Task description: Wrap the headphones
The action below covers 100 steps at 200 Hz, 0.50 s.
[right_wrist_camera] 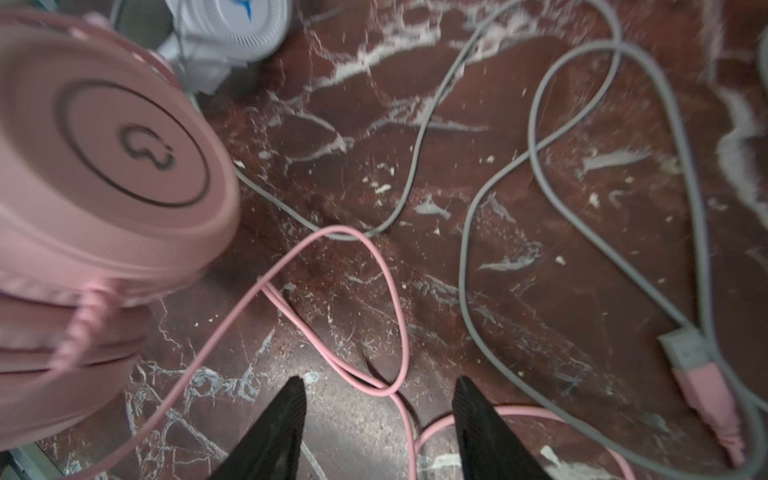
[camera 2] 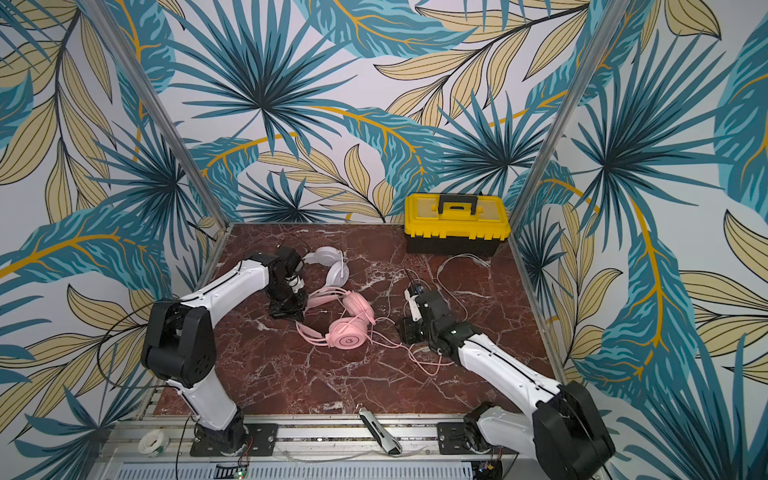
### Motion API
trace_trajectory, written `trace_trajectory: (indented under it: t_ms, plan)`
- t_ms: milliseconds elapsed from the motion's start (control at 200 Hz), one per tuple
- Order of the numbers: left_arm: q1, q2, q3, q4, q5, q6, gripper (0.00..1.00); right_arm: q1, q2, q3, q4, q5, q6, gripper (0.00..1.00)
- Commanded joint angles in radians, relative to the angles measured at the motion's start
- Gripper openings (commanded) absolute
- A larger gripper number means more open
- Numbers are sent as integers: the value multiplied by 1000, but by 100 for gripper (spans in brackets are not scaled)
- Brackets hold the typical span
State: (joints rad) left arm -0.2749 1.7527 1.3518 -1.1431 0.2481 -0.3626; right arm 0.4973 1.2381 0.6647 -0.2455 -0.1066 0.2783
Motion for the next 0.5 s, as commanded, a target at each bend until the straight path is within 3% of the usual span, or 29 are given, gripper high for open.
trace_trajectory:
  t_ms: [0, 356, 446, 496]
  plan:
    - [5, -60, 37, -28, 65, 20, 0, -2, 92, 44, -25, -68, 47, 59]
    - [9, -77, 33, -28, 87, 13, 0, -5, 352, 165, 18, -3, 42, 57]
    - [10, -81, 30, -29, 86, 13, 0, -5, 398, 182, 51, -65, 41, 49]
    - [12, -84, 28, -28, 84, 12, 0, -4, 402, 177, 65, -95, 41, 38]
